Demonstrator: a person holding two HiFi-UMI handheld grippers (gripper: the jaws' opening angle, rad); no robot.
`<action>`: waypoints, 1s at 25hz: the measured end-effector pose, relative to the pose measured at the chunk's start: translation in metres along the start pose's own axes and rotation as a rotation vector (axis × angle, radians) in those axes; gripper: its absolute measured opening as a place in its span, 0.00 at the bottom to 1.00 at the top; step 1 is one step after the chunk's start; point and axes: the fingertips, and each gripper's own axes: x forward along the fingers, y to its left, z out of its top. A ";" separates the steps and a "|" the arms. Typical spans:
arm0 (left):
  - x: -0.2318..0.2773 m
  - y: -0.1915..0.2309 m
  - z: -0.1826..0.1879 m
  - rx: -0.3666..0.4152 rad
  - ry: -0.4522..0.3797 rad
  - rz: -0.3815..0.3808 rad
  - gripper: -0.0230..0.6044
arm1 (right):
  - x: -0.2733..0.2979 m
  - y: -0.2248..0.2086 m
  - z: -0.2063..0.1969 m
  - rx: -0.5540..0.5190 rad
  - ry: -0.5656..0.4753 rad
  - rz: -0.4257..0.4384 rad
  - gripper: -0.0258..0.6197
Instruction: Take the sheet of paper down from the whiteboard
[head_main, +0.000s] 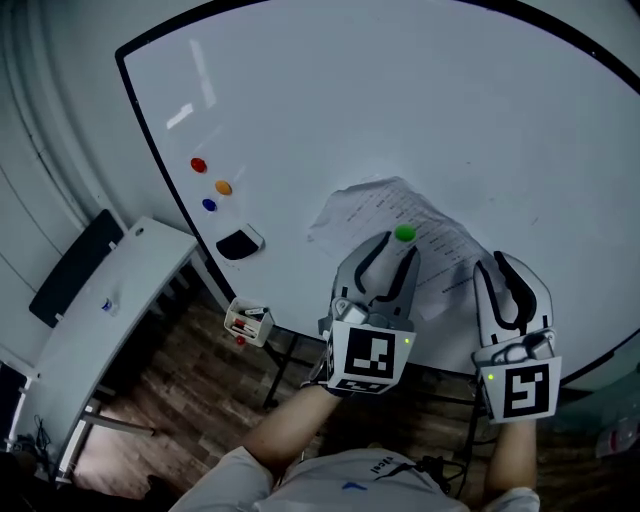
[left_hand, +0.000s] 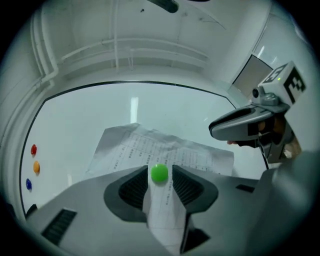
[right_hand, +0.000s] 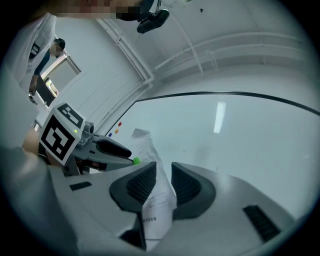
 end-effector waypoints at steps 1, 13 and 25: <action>0.002 0.000 -0.002 0.011 0.005 0.016 0.27 | 0.001 -0.003 -0.004 -0.010 0.014 0.006 0.17; 0.018 0.003 -0.009 0.061 0.005 0.137 0.27 | 0.020 -0.007 -0.023 -0.168 0.094 0.097 0.17; 0.017 0.002 -0.008 0.056 -0.006 0.158 0.27 | 0.027 -0.008 -0.037 -0.275 0.170 0.095 0.17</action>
